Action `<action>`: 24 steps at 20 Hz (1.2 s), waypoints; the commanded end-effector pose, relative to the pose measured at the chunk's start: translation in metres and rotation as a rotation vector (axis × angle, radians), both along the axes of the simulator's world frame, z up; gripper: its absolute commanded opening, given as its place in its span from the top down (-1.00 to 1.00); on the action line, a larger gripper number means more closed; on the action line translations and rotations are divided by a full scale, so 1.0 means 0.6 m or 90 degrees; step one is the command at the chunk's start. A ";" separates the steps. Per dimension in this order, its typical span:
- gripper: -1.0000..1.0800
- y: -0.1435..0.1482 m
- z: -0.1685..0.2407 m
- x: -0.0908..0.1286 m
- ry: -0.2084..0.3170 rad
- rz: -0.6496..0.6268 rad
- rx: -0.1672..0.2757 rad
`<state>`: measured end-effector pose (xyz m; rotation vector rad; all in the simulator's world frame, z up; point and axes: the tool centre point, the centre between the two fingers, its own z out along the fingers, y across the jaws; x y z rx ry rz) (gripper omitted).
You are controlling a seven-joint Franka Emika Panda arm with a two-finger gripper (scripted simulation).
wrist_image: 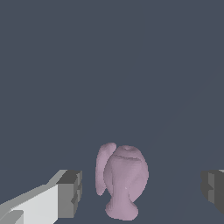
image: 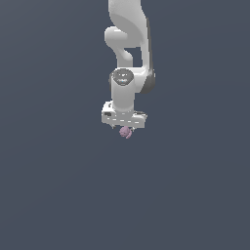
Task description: Pick up the object and move it to a goal position.
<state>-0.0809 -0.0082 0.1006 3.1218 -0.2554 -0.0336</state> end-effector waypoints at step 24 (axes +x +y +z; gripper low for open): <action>-0.92 0.011 -0.083 -0.053 -0.014 -0.050 0.004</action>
